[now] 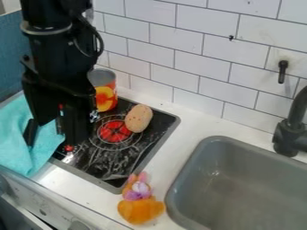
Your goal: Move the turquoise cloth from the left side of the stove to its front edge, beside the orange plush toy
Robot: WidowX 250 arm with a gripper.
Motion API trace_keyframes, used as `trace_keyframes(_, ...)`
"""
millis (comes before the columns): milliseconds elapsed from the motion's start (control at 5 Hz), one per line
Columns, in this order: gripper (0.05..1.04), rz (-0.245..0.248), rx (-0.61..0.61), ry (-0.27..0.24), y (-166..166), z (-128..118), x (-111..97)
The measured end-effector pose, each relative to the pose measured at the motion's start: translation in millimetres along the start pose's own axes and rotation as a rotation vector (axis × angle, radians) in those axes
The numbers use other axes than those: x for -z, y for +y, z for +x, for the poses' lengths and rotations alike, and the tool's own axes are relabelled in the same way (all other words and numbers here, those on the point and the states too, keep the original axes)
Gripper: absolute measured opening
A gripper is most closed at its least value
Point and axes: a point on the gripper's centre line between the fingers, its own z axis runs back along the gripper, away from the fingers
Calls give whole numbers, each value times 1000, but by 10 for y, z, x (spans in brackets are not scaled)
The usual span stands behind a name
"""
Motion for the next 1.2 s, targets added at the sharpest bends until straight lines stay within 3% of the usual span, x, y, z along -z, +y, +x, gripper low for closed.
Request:
trace_keyframes(200, 1001, -5, 10, 18, 5, -2, 37)
trace_keyframes(400, 1001, -67, 34, 55, 487, 67, 149)
trace_keyframes(600, 1001, -43, -7, 45, 800, 81, 225)
trace_keyframes(800, 1001, 14, -46, 60, 1075, 82, 322)
trace_keyframes(1000, 1001, 152, -79, 136, 1391, 91, 567)
trace_keyframes(1200, 1001, 153, -93, 146, 1645, 121, 615)
